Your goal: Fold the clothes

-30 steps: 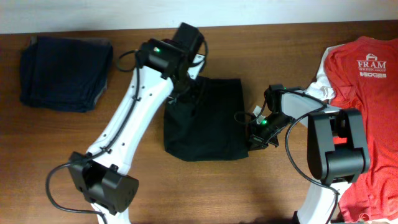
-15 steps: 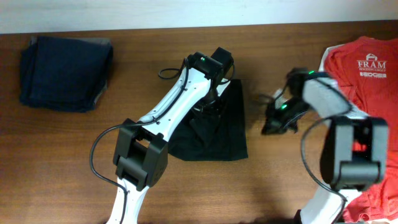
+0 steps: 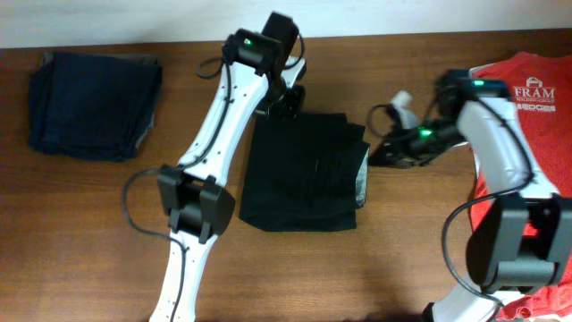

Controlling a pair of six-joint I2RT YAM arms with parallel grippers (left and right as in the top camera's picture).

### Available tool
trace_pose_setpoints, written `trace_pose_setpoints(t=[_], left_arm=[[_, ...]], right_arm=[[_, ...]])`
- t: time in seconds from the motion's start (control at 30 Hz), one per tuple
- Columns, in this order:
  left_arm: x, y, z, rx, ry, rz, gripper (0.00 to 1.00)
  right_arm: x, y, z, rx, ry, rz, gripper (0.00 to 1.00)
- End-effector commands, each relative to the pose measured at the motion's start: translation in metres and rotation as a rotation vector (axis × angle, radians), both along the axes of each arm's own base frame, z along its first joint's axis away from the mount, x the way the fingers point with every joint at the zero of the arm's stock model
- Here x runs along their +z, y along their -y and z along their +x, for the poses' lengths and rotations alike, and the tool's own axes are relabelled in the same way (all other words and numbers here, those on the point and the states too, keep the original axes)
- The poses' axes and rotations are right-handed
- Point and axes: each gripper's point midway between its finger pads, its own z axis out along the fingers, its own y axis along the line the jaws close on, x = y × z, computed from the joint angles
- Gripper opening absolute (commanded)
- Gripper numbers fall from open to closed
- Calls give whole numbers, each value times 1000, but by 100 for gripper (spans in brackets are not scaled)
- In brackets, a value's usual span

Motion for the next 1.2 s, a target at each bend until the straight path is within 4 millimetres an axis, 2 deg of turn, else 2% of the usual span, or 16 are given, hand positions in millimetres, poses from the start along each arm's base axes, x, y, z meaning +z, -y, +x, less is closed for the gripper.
trace_pose_setpoints(t=[0.0,0.07,0.13,0.23,0.37,0.4,0.5,0.53,0.57,0.63,0.67,0.7,0.83,0.97,1.03,1.17], left_arm=[[-51,4,0,-13,-135,-47,1],[-78,5,-2,-36,-180,-32,1],[-100,4,-3,-34,-215,-17,1],[-123,4,-4,-32,-251,-3,1],[-116,6,-2,-33,-238,-13,1],[-106,8,0,-35,-226,-28,1],[-20,0,2,16,-119,-84,1],[10,-3,5,48,-66,-122,0],[45,-5,1,71,-14,-161,0],[84,2,-11,44,58,-194,0],[96,4,-16,33,80,-204,0],[121,3,-26,32,128,-216,0],[187,-31,-74,85,262,-143,0],[127,-66,-120,136,66,82,1],[49,-74,-143,178,-158,188,1],[-68,-42,-176,151,-369,16,1]], right_arm=[[-20,-37,1,35,21,-48,4],[-61,-56,-3,19,10,-96,4],[-98,-65,-37,53,-65,-111,4],[-156,-47,-76,-12,-161,-229,4],[-180,-42,-102,-42,-206,-227,4],[-172,-50,-98,-41,-208,-171,4],[-118,-64,-71,-18,-159,-13,5],[-91,-41,-46,-82,-105,-58,6],[-80,14,-20,-237,-96,-184,9],[-79,76,-5,-411,-96,-230,33],[-81,90,-6,-450,-105,-244,50],[-82,109,-6,-503,-112,-256,98],[-84,142,-8,-597,-126,-271,98],[-86,147,-10,-600,-128,-300,98],[-86,147,-10,-600,-128,-300,98],[-86,147,-10,-600,-129,-300,99]])
